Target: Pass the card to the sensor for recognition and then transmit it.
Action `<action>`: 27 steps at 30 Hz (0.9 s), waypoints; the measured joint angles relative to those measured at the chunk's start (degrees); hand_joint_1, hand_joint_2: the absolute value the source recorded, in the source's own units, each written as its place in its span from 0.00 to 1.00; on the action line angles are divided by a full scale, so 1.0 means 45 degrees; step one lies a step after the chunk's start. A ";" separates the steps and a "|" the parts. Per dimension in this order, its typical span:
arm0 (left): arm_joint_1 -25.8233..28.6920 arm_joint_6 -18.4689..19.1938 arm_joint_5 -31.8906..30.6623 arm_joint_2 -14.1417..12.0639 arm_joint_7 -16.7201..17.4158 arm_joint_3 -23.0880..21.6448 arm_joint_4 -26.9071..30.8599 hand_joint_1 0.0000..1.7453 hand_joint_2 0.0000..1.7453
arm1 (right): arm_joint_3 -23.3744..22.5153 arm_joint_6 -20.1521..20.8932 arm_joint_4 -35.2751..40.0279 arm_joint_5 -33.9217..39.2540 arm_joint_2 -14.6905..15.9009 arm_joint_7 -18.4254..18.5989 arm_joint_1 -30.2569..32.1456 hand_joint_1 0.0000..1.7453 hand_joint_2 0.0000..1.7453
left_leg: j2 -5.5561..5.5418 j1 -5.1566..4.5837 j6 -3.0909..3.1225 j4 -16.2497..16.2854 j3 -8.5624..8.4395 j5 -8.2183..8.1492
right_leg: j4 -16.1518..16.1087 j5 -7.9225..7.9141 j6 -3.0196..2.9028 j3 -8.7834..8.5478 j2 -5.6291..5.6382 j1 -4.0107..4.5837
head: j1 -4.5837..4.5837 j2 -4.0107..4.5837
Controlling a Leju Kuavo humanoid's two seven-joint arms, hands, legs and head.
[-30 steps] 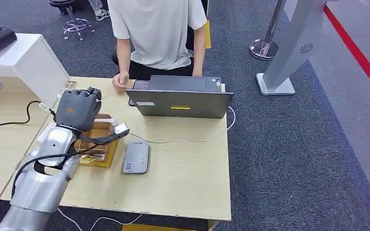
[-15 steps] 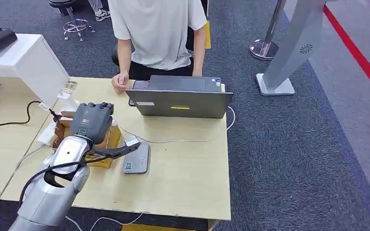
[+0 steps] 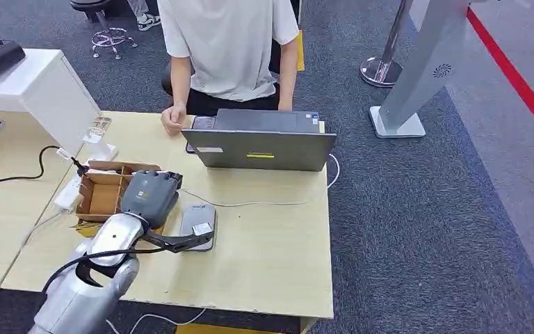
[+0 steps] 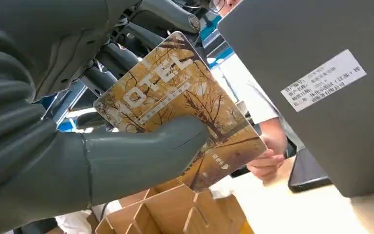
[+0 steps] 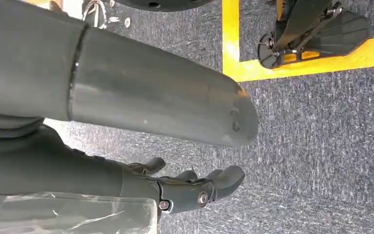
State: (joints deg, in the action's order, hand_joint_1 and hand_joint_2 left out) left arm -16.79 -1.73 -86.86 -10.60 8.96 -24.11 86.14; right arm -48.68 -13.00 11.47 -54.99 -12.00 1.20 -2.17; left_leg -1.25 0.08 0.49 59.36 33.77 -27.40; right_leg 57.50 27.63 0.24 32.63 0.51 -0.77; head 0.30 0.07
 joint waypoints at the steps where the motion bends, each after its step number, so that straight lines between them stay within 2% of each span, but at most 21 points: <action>1: 0.0002 0.0005 0.0039 -0.0005 0.0000 -0.0039 0.0000 1.00 1.00 | -0.0005 0.0000 0.0000 0.0000 0.0000 0.0000 0.0000 0.00 0.00 | 0.0000 0.0000 0.0000 0.0000 0.0000 0.0000 | 0.0000 0.0000 0.0000 0.0000 0.0000 0.0000 | 0.0000 0.0000; 9: 0.0129 0.0267 0.0409 -0.0005 -0.0394 -0.0579 -0.0199 1.00 1.00 | -0.0015 -0.0015 0.0000 -0.0112 0.0000 0.0010 -0.0005 0.00 0.00 | 0.0000 0.0000 -0.0001 -0.0001 0.0001 -0.0001 | 0.0000 0.0002 0.0000 0.0001 0.0000 0.0000 | -0.0004 0.0000; 21: 0.0356 0.0277 0.0185 0.0083 -0.0520 -0.1836 -0.1001 1.00 1.00 | -0.0015 0.0000 0.0000 -0.0335 0.0000 0.0107 -0.0015 0.00 0.00 | 0.0000 0.0000 0.0000 0.0000 0.0001 -0.0001 | 0.0000 0.0001 0.0000 0.0001 0.0000 0.0000 | -0.0004 0.0000; 27: 0.0342 0.0428 0.0034 0.0135 -0.0520 -0.2050 -0.1292 1.00 1.00 | -0.0015 0.0048 0.0000 -0.0383 0.0000 0.0150 -0.0016 0.00 0.00 | -0.0001 0.0000 -0.0001 0.0000 -0.0001 -0.0001 | 0.0000 0.0001 0.0000 0.0001 -0.0001 0.0000 | 0.0000 0.0000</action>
State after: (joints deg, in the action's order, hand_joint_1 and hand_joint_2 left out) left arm -15.25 0.20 -86.71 -9.99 6.62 -33.33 80.32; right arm -48.74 -12.79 11.47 -56.72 -12.00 1.88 -2.24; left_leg -1.26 0.08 0.49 59.36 33.76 -27.41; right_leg 57.50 27.64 0.24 32.64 0.50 -0.77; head 0.31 0.07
